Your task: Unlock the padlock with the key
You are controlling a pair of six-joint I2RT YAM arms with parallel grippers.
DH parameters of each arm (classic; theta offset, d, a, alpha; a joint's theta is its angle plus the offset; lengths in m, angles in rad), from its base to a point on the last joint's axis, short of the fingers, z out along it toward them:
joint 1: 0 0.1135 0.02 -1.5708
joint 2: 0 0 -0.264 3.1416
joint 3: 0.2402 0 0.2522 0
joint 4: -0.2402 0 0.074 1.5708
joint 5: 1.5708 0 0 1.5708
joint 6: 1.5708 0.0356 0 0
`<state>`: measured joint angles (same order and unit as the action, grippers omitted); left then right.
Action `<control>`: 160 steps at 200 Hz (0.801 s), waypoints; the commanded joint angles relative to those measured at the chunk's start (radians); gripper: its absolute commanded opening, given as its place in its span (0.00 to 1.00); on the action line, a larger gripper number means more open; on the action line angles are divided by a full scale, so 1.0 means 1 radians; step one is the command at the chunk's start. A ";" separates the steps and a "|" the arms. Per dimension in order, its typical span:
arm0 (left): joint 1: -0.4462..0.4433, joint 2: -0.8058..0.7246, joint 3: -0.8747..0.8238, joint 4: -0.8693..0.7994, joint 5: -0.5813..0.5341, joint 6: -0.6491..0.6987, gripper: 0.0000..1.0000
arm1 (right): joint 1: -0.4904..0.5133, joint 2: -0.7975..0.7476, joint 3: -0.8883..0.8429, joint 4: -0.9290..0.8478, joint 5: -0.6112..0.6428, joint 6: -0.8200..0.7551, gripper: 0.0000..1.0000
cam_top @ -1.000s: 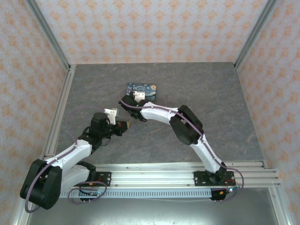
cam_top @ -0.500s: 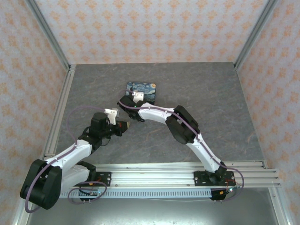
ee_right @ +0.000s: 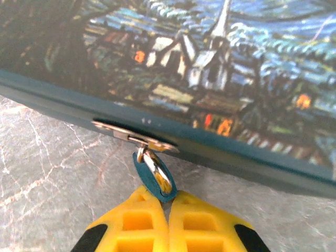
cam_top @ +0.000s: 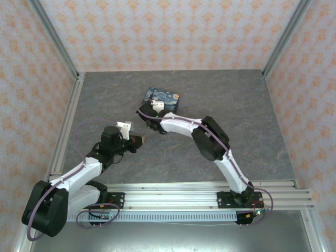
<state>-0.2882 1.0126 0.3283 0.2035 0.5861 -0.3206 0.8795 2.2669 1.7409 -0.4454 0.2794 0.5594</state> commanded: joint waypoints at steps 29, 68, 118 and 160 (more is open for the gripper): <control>-0.004 -0.100 -0.031 -0.054 -0.025 -0.012 0.00 | -0.018 -0.246 -0.219 0.117 -0.102 -0.013 0.00; -0.005 -0.139 -0.032 -0.061 0.007 -0.047 0.00 | -0.019 -0.377 -0.335 0.143 -0.186 -0.009 0.00; -0.024 -0.112 -0.057 0.050 0.078 -0.123 0.00 | -0.030 -0.471 -0.401 0.136 -0.367 0.050 0.00; -0.061 -0.031 -0.057 0.157 0.085 -0.182 0.00 | -0.058 -0.528 -0.453 0.147 -0.462 0.095 0.00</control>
<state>-0.3374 0.9470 0.2832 0.2401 0.6426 -0.4461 0.8444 1.8057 1.3163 -0.3332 -0.1089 0.6098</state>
